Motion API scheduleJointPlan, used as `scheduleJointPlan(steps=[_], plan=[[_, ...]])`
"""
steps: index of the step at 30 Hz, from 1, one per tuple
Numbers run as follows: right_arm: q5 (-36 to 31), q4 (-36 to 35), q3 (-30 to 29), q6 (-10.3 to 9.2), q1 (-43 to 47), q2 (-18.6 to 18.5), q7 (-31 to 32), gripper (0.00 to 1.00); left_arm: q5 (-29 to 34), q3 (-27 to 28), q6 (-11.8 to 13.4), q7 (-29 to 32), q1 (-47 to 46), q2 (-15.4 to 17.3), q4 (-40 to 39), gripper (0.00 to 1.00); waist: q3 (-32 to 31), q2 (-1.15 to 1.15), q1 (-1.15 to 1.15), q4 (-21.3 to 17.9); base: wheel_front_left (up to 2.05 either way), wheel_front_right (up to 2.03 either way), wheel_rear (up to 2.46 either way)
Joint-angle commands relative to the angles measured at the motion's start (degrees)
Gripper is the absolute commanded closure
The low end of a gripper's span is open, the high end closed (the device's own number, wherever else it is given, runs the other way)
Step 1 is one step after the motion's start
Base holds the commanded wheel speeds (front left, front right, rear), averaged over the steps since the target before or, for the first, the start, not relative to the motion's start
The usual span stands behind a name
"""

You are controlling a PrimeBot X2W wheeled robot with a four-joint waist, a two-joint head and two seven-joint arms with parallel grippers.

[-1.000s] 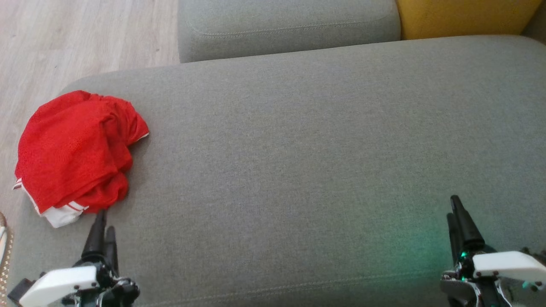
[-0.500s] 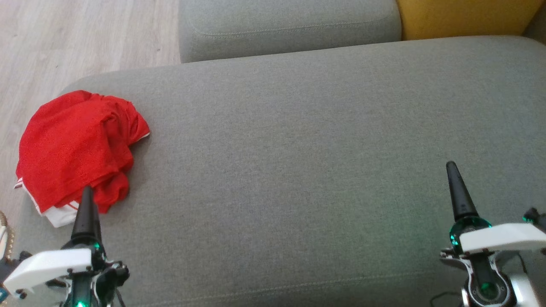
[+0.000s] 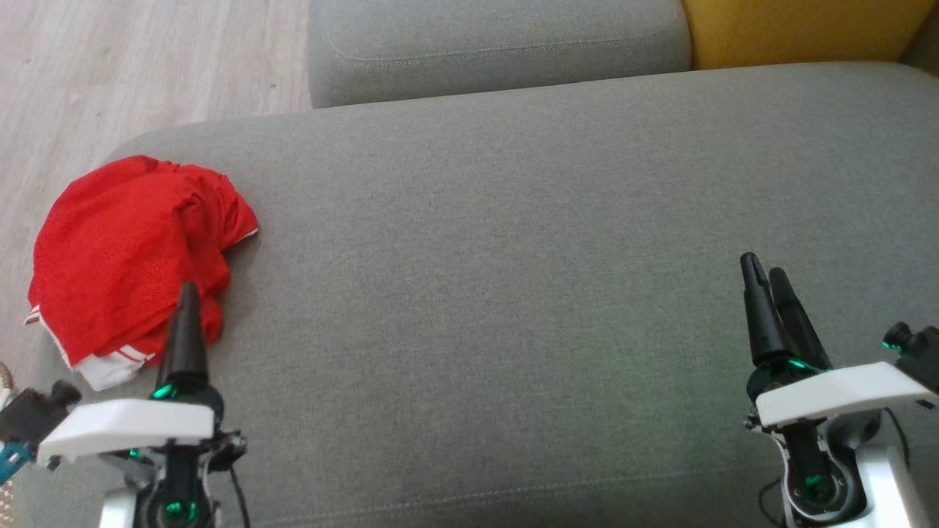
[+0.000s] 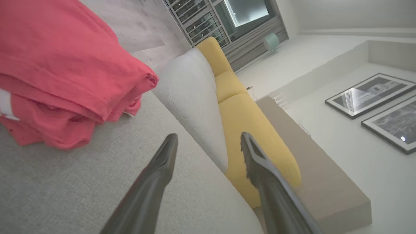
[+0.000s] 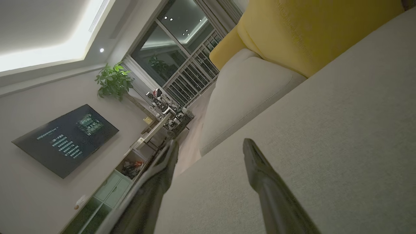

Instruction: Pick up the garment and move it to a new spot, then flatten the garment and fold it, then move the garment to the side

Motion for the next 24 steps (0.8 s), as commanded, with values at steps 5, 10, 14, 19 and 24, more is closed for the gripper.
scheduleJointPlan(steps=[5, 10, 14, 19, 24], plan=[[-6.71, -2.86, 2.51, 0.01, -3.06, -2.03, -1.47, 0.00, 8.33, -1.99, 0.60, -1.30, -3.02, 0.78, -4.05, 0.00, -0.03, 0.00, 0.00, 0.01, 0.00, 0.00, 0.00], [-11.67, -3.61, 3.39, 0.01, -2.93, -1.84, -2.31, 0.00, 15.03, -4.57, 2.25, -2.13, -2.76, 0.99, -3.81, 0.00, -0.08, 0.00, 0.00, 0.10, 0.00, 0.00, 0.00], [-15.76, -4.46, 4.25, 0.01, -2.75, -1.60, -2.99, 0.00, 21.08, -8.14, 3.86, -2.80, -2.97, 2.78, -3.92, 0.00, -0.15, 0.00, 0.00, 0.10, 0.00, 0.00, 0.00], [-20.95, -6.28, 5.03, 0.01, -2.84, -1.44, -3.83, 0.00, 26.92, -13.23, 7.86, -3.64, -3.34, 5.60, -3.07, 0.00, -0.24, 0.00, 0.00, 0.05, 0.00, 0.00, 0.00], [-24.51, -5.32, 4.78, 0.01, -1.73, -0.78, -4.68, 0.00, 31.43, -18.32, 12.80, -4.48, -4.35, 8.32, -2.38, 0.00, -0.47, 0.00, 0.00, -0.08, 0.00, 0.00, 0.00]])
